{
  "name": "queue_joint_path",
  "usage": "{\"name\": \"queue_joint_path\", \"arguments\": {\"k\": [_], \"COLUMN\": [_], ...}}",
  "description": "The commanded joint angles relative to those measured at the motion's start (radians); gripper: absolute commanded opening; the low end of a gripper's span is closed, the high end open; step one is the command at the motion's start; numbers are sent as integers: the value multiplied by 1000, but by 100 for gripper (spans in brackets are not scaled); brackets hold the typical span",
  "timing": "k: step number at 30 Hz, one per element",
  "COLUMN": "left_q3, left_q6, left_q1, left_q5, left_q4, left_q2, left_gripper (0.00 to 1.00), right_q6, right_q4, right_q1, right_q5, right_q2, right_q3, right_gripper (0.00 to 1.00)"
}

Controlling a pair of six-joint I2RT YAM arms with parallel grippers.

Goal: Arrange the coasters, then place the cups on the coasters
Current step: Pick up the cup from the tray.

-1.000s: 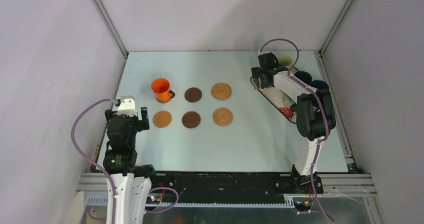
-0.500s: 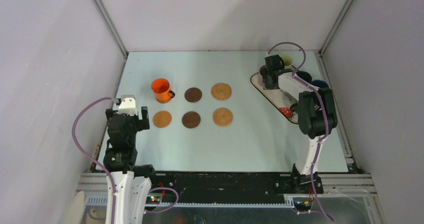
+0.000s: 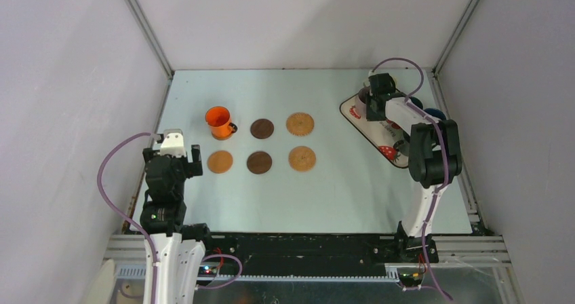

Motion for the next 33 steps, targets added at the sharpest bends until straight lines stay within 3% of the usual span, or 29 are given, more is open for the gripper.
{"name": "queue_joint_path", "arguments": {"k": [1,14,22,33], "left_q3": [3,-2,-12,-16], "left_q6": [12,19,23,17], "left_q1": [5,5,4,6], "left_q5": [-18,-10,-21,-59], "left_q4": [33,44,47,47], "left_q2": [-12,1,-53,-66], "left_gripper": [98,98,98,98], "right_q6": [-8,-44,-128,-148], "right_q4": [-16,33,142,162], "right_q1": [8,48,210,344], "right_q5": [-77,-130,-62,-237], "right_q2": [-84,-283,-435,-544], "right_q3": [-1,-71,-147,-201], "right_gripper": [0,0,0,0]}}
